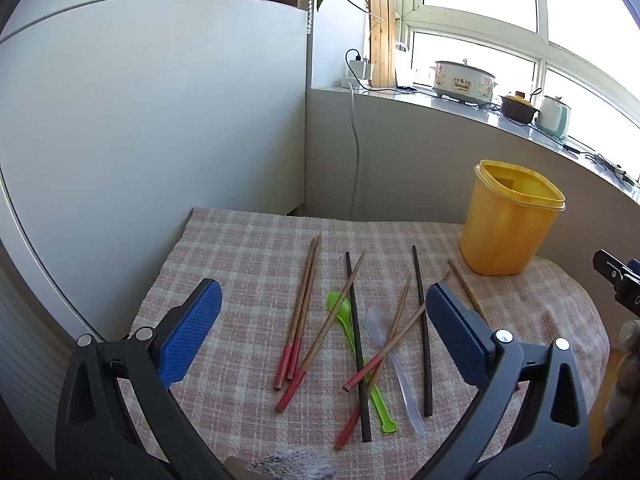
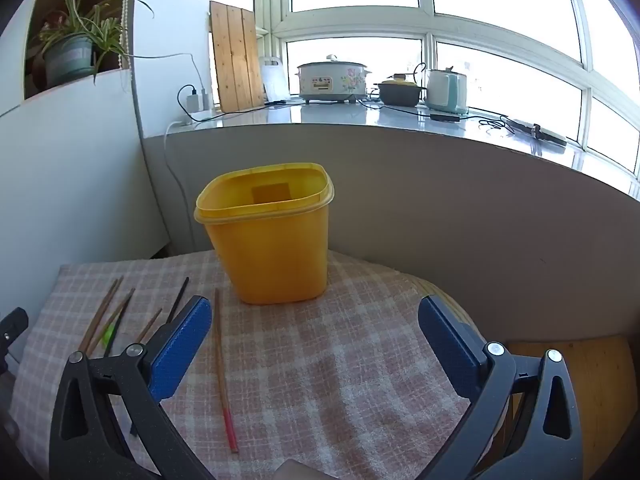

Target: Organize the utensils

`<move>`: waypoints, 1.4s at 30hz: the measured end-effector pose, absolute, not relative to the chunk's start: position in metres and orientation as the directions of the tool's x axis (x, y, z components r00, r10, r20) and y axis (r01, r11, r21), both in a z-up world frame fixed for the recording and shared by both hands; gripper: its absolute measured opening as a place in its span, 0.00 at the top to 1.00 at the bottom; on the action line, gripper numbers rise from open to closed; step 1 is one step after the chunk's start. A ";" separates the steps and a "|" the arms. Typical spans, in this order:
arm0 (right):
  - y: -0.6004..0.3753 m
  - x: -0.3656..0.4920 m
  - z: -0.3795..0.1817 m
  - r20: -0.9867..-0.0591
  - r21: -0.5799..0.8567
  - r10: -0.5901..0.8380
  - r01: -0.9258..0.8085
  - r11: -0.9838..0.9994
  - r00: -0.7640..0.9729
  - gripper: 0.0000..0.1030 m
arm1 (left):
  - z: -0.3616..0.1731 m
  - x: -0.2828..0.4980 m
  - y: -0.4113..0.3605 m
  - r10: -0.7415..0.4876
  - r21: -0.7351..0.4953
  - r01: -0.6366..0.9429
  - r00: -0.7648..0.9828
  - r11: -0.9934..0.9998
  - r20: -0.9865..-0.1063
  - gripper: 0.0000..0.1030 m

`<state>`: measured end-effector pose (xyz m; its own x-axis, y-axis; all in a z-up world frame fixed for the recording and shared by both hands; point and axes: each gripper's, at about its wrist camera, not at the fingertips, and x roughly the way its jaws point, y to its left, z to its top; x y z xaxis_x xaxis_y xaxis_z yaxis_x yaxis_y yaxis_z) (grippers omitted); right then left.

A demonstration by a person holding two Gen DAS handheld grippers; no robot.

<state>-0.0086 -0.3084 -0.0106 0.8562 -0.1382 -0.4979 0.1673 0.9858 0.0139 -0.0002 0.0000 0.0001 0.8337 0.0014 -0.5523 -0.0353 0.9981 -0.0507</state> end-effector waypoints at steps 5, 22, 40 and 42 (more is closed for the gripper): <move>-0.308 -0.009 -0.009 -0.495 0.014 -0.141 0.169 0.985 0.858 0.01 | 0.000 0.000 0.000 0.003 -0.048 -0.036 0.832 0.998 -0.555 0.00; -0.305 -0.009 -0.009 -0.491 0.007 -0.143 0.168 0.986 0.859 0.01 | 0.000 0.000 0.001 0.007 -0.046 -0.039 0.833 0.998 -0.554 0.00; -0.299 -0.006 -0.015 -0.499 0.001 -0.123 0.143 0.990 0.858 0.01 | -0.009 0.006 0.006 0.011 -0.048 -0.046 0.831 0.998 -0.556 0.00; -0.299 -0.006 -0.015 -0.499 0.000 -0.124 0.143 0.990 0.858 0.01 | -0.008 0.005 0.005 0.012 -0.050 -0.048 0.831 0.998 -0.556 0.00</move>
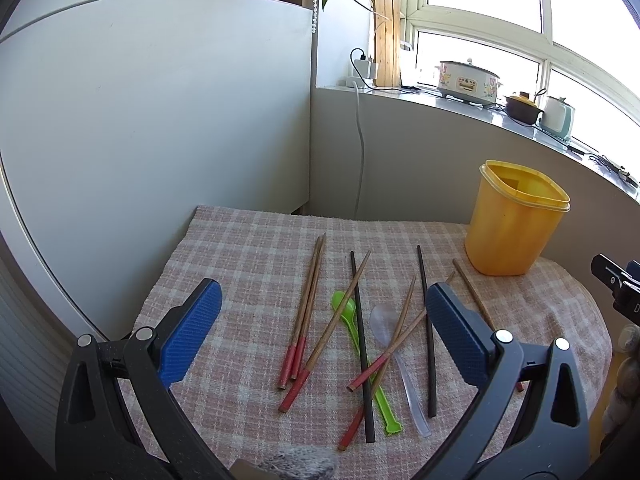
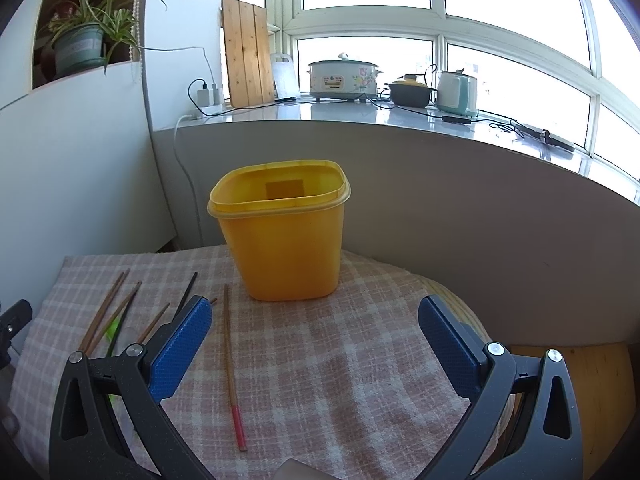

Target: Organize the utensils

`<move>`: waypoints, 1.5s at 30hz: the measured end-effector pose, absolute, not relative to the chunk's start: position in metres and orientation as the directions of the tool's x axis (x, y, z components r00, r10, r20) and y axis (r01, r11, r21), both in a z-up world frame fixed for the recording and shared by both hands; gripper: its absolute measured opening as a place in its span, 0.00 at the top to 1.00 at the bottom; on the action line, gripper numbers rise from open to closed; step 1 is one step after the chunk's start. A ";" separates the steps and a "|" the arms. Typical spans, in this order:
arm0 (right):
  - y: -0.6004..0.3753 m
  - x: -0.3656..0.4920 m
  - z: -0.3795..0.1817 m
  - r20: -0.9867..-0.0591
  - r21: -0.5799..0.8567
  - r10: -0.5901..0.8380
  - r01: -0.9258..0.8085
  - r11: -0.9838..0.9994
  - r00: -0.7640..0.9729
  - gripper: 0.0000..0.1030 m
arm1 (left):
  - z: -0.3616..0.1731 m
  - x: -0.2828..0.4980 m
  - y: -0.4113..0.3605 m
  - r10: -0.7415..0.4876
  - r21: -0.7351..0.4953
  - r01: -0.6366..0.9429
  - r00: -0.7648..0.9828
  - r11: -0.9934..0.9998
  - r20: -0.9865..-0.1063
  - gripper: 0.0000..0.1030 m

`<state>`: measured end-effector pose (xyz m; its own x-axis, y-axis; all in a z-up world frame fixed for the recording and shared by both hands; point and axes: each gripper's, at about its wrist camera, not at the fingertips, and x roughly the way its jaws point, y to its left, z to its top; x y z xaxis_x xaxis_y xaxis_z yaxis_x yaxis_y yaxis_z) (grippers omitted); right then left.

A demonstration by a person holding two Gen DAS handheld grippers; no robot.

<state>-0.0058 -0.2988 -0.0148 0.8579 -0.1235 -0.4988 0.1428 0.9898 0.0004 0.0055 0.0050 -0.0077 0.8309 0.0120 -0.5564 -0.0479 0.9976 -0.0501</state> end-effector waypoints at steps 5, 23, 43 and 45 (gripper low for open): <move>-0.300 -0.006 -0.015 -0.504 0.006 -0.121 0.143 0.990 0.855 0.01 | -0.008 0.005 0.005 0.014 -0.049 -0.049 0.831 0.998 -0.556 0.00; -0.300 -0.004 -0.017 -0.513 0.010 -0.121 0.147 0.989 0.850 0.01 | -0.008 0.002 0.002 0.014 -0.047 -0.048 0.831 0.998 -0.556 0.00; -0.300 -0.002 -0.019 -0.522 0.015 -0.118 0.147 0.989 0.845 0.01 | -0.008 0.002 0.002 0.013 -0.048 -0.048 0.830 0.998 -0.557 0.00; -0.300 -0.002 -0.019 -0.522 0.015 -0.119 0.148 0.989 0.845 0.01 | -0.008 0.002 0.002 0.015 -0.047 -0.049 0.831 0.998 -0.557 0.00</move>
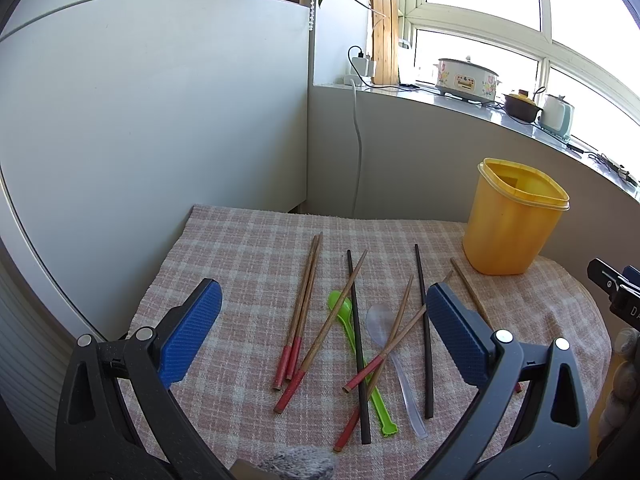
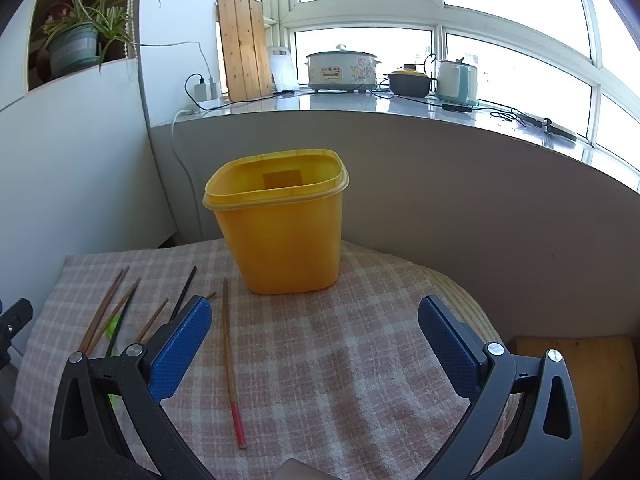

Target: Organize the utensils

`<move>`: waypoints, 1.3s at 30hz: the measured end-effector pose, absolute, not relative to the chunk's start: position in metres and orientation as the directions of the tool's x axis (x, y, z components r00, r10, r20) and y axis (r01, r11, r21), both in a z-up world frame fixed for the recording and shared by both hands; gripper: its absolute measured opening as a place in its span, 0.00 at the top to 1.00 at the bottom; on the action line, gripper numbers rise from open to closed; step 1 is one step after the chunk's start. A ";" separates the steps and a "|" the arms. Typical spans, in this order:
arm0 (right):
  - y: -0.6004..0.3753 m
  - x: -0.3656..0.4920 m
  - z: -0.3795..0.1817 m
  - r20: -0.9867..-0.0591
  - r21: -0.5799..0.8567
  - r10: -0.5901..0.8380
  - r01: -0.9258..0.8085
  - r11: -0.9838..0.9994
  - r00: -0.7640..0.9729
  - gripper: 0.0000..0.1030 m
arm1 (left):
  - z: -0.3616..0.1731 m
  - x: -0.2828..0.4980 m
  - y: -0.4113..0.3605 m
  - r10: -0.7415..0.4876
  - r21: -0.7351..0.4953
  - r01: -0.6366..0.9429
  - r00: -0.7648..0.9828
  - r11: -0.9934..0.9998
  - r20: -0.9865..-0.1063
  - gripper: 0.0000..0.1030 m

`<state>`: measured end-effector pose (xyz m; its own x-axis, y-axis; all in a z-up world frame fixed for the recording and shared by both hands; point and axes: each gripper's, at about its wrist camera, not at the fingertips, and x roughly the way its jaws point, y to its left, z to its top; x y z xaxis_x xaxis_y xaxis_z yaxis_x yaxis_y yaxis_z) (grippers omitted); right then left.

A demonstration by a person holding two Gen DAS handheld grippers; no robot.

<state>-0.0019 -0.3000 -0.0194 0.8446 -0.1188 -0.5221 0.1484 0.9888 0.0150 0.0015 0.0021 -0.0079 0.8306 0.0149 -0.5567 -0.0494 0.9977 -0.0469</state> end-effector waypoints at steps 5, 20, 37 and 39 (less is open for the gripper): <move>-0.301 -0.002 -0.020 -0.523 0.015 -0.117 0.146 0.989 0.844 0.01 | -0.008 0.002 0.002 0.014 -0.047 -0.049 0.830 0.998 -0.557 0.00; -0.301 0.001 -0.023 -0.535 0.018 -0.111 0.142 0.990 0.837 0.01 | -0.010 0.001 0.000 0.016 -0.043 -0.048 0.828 0.998 -0.560 0.00; -0.288 0.020 -0.037 -0.573 0.060 0.040 -0.007 0.998 0.818 0.01 | -0.041 0.025 0.015 -0.004 -0.018 -0.009 0.778 1.000 -0.628 0.12; -0.286 0.025 -0.043 -0.588 0.097 0.096 -0.049 0.994 0.803 0.03 | -0.046 0.029 0.022 -0.030 -0.035 0.011 0.765 0.999 -0.643 0.17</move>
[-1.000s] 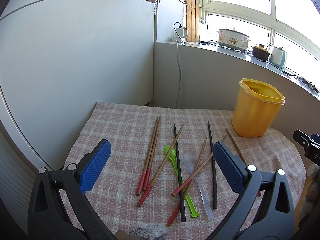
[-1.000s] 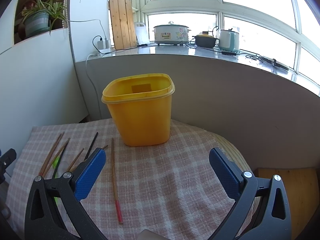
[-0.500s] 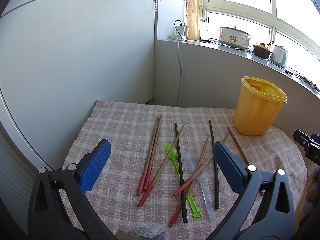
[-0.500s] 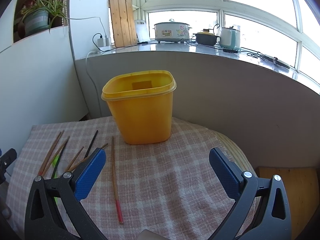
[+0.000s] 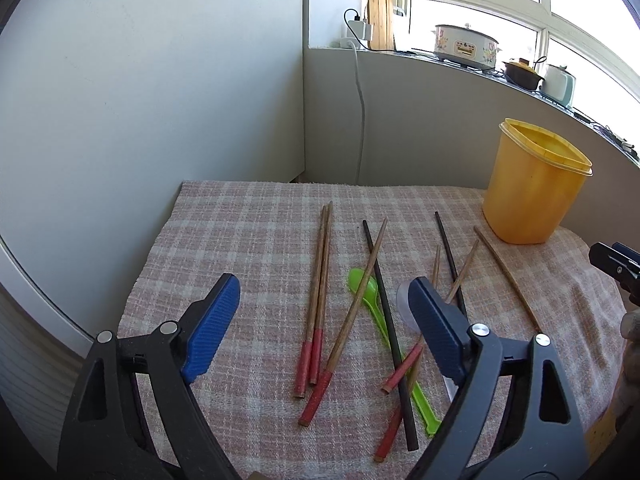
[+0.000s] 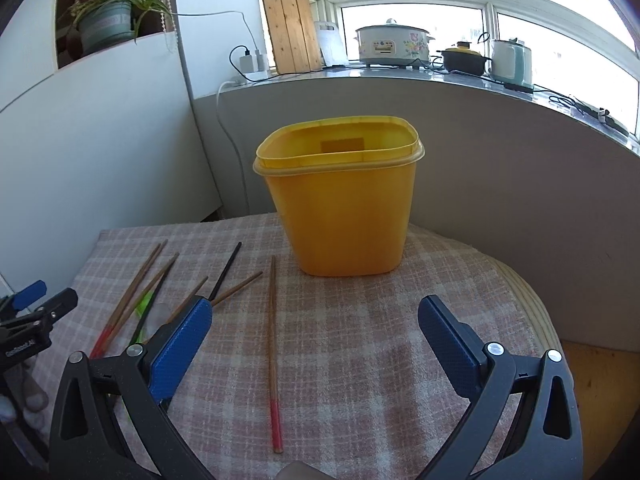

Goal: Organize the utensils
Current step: 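Grasp a red-tipped wooden chopstick with the left tool while the right tool grasps another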

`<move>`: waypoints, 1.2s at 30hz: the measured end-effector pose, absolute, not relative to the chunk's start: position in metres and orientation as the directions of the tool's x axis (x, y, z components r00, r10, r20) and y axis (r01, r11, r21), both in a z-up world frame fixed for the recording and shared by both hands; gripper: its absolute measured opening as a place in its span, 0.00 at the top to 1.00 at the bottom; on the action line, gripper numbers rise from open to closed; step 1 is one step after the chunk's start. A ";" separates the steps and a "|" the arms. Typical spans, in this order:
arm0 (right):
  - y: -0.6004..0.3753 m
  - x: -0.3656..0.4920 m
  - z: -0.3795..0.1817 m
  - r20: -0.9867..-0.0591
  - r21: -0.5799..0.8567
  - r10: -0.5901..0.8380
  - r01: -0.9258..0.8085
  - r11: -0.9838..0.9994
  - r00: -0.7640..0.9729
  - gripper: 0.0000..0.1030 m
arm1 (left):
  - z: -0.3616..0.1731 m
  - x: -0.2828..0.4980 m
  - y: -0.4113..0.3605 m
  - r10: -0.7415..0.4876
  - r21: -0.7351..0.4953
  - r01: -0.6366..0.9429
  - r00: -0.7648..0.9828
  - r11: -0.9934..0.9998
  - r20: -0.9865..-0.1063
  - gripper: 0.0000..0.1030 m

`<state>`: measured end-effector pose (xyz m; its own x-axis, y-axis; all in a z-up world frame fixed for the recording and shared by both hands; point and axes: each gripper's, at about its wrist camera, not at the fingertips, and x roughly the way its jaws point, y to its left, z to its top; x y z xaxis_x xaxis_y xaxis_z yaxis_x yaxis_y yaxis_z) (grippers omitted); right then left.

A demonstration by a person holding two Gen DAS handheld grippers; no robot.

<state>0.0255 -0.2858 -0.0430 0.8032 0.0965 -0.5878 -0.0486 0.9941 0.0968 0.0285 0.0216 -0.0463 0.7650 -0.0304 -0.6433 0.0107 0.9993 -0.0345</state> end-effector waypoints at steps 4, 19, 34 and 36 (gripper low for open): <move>-0.277 0.036 -0.055 -0.628 0.091 0.119 -0.079 0.993 0.769 0.16 | -0.052 0.034 0.031 -0.066 -0.057 0.037 0.743 0.998 -0.666 0.32; -0.246 0.072 -0.084 -0.767 0.061 0.212 -0.260 0.964 0.605 0.51 | -0.073 0.091 0.021 -0.304 -0.191 0.254 0.545 0.948 -0.782 0.76; -0.248 0.105 -0.121 -0.866 0.101 0.217 -0.267 0.958 0.451 0.77 | -0.103 0.124 0.002 -0.225 -0.094 0.321 0.400 0.943 -0.888 0.85; -0.247 0.106 -0.121 -0.868 0.095 0.213 -0.270 0.958 0.449 0.81 | -0.109 0.130 0.001 -0.237 -0.113 0.317 0.383 0.942 -0.893 0.89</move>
